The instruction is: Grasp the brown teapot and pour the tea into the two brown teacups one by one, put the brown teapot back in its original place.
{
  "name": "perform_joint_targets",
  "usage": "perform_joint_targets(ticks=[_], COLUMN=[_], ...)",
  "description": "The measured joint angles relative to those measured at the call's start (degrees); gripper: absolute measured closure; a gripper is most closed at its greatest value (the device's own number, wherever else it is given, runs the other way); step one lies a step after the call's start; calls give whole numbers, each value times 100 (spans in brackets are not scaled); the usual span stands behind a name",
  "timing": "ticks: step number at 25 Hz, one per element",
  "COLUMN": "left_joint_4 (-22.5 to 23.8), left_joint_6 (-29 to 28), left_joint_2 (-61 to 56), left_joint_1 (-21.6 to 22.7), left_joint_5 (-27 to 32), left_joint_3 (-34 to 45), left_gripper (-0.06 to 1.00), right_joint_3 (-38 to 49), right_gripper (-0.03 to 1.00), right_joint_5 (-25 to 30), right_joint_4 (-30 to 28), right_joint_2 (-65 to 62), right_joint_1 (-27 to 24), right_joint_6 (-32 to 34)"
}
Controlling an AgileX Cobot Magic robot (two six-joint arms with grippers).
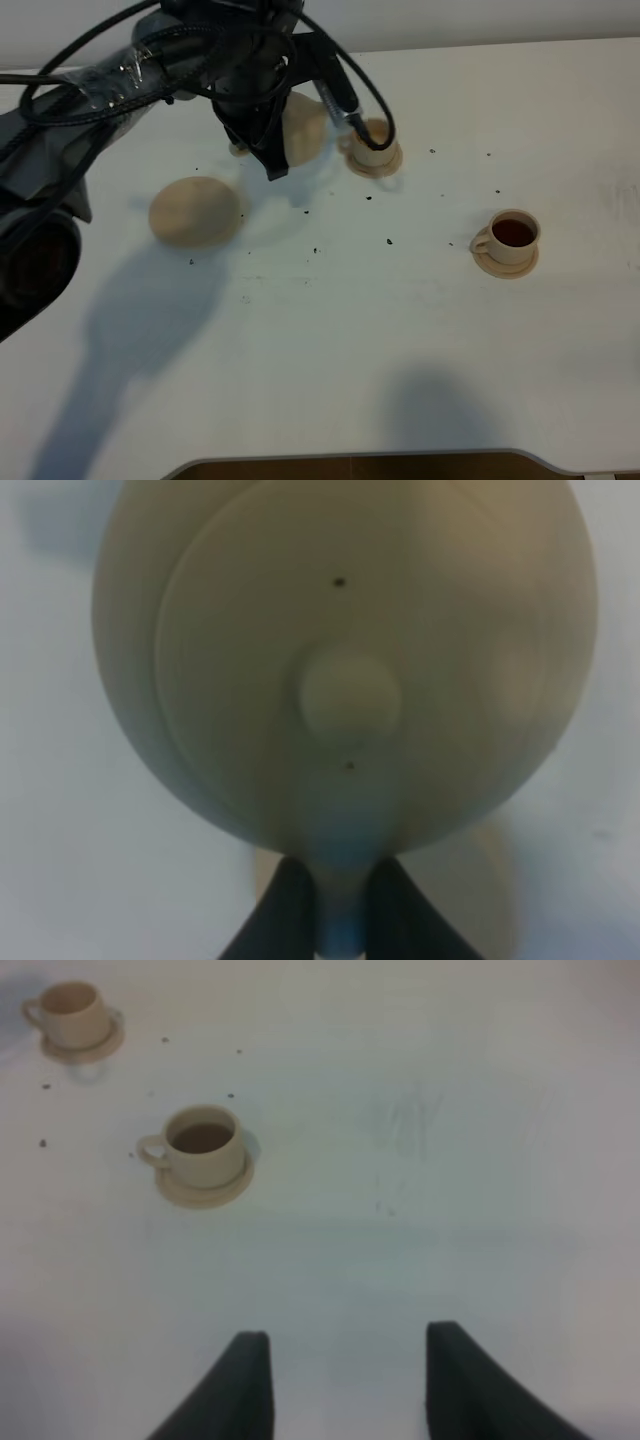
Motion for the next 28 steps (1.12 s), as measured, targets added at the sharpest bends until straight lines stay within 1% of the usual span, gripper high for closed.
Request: perform_joint_targets(ticks=[4, 8, 14, 19, 23, 28], left_joint_4=[238, 587, 901, 1477, 1765, 1816], left_joint_6=[86, 318, 731, 866, 1148, 1681], left_joint_2=[224, 396, 563, 601, 619, 637], left_joint_1=[84, 85, 55, -98, -210, -234], left_joint_5=[-407, -837, -1218, -1547, -1692, -1705], left_joint_3=[-64, -171, -215, -215, -215, -215], left_gripper=[82, 82, 82, 82, 82, 82], right_joint_3=[0, 0, 0, 0, 0, 0], right_gripper=[59, 59, 59, 59, 59, 59], right_joint_5=[0, 0, 0, 0, 0, 0], right_joint_4=[0, 0, 0, 0, 0, 0], right_joint_2=[0, 0, 0, 0, 0, 0], right_joint_1=[0, 0, 0, 0, 0, 0], right_joint_6=[0, 0, 0, 0, 0, 0])
